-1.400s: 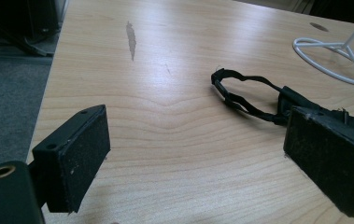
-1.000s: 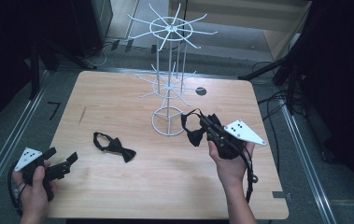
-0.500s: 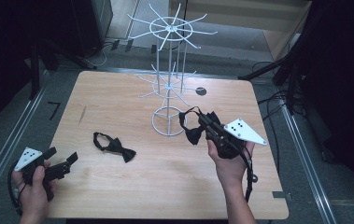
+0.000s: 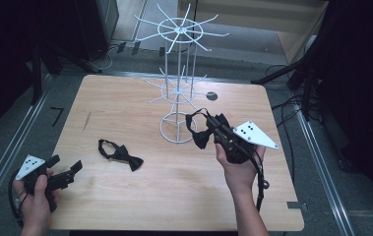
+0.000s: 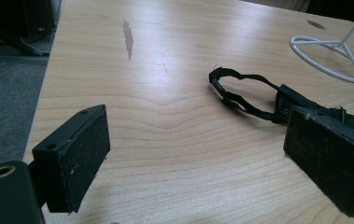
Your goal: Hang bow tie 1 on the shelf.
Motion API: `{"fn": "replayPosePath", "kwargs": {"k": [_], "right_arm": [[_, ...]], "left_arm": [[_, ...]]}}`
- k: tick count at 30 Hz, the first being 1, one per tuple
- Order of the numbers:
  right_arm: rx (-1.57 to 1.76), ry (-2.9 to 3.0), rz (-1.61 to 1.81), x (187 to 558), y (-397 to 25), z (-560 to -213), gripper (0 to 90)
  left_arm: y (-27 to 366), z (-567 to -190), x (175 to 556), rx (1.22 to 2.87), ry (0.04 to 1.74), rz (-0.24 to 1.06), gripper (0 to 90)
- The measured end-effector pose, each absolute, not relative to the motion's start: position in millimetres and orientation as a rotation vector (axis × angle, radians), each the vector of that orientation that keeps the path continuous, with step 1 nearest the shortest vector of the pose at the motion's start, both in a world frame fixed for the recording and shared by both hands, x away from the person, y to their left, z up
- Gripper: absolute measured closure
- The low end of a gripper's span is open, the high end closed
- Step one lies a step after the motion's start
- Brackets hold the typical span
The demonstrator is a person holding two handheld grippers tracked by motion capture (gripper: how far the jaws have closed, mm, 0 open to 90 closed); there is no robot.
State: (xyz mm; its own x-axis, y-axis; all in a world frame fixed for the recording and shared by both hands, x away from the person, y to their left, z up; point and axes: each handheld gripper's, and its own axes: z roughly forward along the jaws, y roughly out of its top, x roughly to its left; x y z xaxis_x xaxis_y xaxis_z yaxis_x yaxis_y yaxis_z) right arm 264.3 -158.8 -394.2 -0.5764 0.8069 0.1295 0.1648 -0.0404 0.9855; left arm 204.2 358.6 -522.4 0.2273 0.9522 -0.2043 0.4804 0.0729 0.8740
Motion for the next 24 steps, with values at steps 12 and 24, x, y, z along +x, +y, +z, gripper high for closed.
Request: {"fn": "replayPosePath", "kwargs": {"k": [12,24], "right_arm": [[1.043,1.728,1.650,276.2,-157.9,-392.5,89.1],[1.074,1.738,1.658,294.9,-154.3,-392.3,89.1]], "left_arm": [[358.7,-522.5,204.3,1.555,1.393,0.622,7.7],[358.6,-522.5,204.4,1.556,1.392,0.624,7.7]]}}
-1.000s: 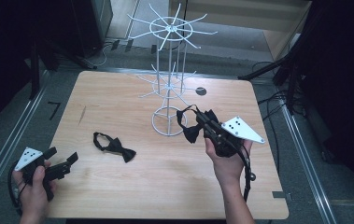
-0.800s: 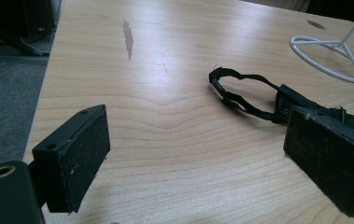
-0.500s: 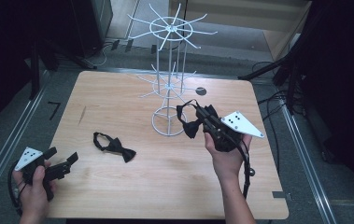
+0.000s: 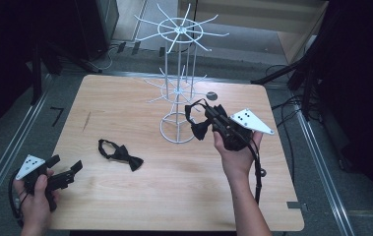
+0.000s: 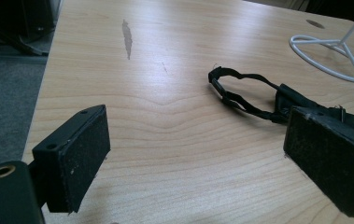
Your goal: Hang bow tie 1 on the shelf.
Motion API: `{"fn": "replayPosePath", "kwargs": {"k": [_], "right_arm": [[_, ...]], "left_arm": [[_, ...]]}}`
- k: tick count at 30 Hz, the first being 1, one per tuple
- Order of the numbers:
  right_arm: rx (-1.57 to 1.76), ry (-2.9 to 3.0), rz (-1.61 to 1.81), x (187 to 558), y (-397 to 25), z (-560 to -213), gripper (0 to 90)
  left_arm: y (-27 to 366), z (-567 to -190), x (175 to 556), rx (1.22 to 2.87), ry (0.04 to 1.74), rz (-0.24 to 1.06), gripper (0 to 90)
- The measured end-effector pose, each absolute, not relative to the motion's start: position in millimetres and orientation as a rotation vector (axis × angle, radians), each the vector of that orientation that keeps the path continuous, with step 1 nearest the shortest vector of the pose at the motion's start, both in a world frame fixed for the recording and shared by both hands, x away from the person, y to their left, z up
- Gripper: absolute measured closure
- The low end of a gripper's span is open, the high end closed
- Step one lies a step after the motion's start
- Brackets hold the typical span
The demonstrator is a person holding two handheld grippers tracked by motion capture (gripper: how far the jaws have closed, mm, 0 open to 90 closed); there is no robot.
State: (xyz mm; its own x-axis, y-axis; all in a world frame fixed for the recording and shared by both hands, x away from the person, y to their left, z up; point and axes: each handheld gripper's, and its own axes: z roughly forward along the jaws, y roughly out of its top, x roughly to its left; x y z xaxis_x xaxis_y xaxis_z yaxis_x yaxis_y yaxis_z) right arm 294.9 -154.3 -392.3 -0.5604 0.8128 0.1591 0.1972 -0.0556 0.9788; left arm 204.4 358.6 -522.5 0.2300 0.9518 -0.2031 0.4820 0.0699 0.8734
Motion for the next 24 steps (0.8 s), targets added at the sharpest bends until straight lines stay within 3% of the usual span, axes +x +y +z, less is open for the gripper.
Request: {"fn": "replayPosePath", "kwargs": {"k": [24], "right_arm": [[1.148,1.771,1.619,323.3,-145.5,-413.9,88.8]], "left_arm": [[358.9,-522.4,204.6,1.560,1.388,0.624,7.7]]}}
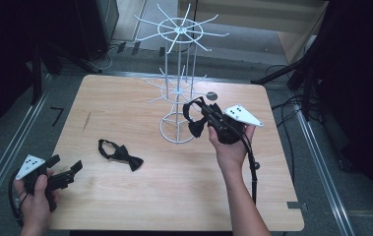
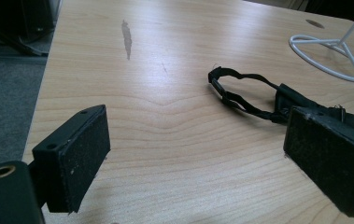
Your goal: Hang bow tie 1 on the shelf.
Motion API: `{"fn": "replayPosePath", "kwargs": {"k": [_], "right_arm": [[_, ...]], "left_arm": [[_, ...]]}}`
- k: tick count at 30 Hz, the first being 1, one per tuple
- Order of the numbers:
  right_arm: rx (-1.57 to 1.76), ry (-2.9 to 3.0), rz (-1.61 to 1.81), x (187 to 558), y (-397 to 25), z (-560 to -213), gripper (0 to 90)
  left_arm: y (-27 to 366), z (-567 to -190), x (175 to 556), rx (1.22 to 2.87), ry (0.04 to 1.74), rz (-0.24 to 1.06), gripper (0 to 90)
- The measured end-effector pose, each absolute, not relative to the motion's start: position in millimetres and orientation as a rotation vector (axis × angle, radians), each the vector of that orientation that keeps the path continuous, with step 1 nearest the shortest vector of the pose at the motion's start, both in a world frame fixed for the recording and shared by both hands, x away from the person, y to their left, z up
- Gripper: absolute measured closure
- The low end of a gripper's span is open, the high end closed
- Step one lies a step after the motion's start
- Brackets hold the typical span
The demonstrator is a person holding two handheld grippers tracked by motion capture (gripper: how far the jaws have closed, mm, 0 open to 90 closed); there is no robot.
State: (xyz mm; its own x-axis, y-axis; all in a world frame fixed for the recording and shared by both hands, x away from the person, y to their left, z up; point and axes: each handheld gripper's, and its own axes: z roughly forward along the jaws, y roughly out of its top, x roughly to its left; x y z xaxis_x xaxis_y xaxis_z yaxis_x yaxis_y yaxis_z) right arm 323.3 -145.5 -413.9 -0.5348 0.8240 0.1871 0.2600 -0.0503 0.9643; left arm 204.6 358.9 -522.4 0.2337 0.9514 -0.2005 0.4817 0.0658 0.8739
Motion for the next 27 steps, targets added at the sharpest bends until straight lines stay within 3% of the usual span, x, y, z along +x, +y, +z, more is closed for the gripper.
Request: {"fn": "replayPosePath", "kwargs": {"k": [18,27], "right_arm": [[1.063,1.789,1.588,323.6,-143.4,-434.0,76.7],[1.050,1.803,1.682,315.6,-151.4,-441.2,75.4]], "left_arm": [[358.8,-522.4,204.6,1.565,1.385,0.624,7.7],[358.5,-522.3,204.5,1.565,1.385,0.625,7.7]]}}
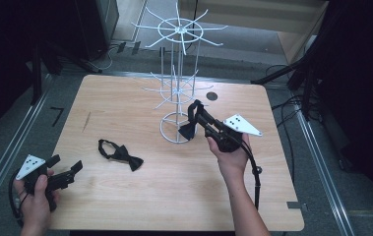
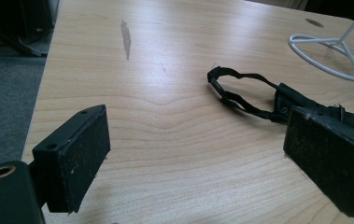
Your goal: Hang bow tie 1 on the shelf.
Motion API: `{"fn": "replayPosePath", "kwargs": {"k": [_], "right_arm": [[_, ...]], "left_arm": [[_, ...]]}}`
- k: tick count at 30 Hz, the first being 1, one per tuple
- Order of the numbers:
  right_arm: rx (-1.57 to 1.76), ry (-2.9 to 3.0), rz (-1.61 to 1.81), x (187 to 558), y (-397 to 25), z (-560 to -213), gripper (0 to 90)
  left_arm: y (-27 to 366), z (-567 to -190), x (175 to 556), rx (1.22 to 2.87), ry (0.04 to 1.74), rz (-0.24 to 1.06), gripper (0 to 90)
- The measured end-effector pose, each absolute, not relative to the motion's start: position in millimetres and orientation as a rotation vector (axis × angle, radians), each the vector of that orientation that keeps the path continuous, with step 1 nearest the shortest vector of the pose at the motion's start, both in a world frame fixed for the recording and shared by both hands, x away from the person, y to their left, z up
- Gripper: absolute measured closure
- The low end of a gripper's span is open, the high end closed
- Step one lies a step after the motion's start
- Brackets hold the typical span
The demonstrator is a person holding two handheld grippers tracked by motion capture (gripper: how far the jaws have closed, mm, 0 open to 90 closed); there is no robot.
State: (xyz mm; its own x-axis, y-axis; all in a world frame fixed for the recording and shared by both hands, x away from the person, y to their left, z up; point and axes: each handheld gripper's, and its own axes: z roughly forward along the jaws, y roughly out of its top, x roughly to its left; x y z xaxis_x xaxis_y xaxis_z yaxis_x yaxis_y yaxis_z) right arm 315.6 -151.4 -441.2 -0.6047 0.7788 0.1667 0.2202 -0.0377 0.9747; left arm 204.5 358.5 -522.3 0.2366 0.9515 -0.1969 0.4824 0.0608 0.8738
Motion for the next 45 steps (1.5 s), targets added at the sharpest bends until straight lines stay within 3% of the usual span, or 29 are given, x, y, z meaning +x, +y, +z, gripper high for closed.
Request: {"fn": "replayPosePath", "kwargs": {"k": [10,13,16,29,39,45], "right_arm": [[1.019,1.802,1.637,304.6,-152.1,-444.4,61.2],[1.023,1.761,1.652,301.7,-152.0,-445.7,46.0],[1.049,1.746,1.641,299.1,-151.6,-448.0,41.4],[0.953,1.896,1.582,286.6,-145.3,-450.5,50.2],[1.005,1.940,1.605,282.0,-136.1,-450.5,30.5],[0.953,1.961,1.602,277.6,-123.1,-451.4,26.9]], "left_arm": [[358.5,-522.3,204.4,1.565,1.386,0.625,7.7],[358.6,-522.3,204.5,1.565,1.385,0.623,7.7],[358.5,-522.5,204.7,1.562,1.385,0.623,7.7],[358.6,-522.4,204.5,1.562,1.386,0.625,7.7],[358.7,-522.4,204.6,1.563,1.385,0.623,7.7],[358.4,-522.3,204.5,1.563,1.386,0.624,7.7]]}}
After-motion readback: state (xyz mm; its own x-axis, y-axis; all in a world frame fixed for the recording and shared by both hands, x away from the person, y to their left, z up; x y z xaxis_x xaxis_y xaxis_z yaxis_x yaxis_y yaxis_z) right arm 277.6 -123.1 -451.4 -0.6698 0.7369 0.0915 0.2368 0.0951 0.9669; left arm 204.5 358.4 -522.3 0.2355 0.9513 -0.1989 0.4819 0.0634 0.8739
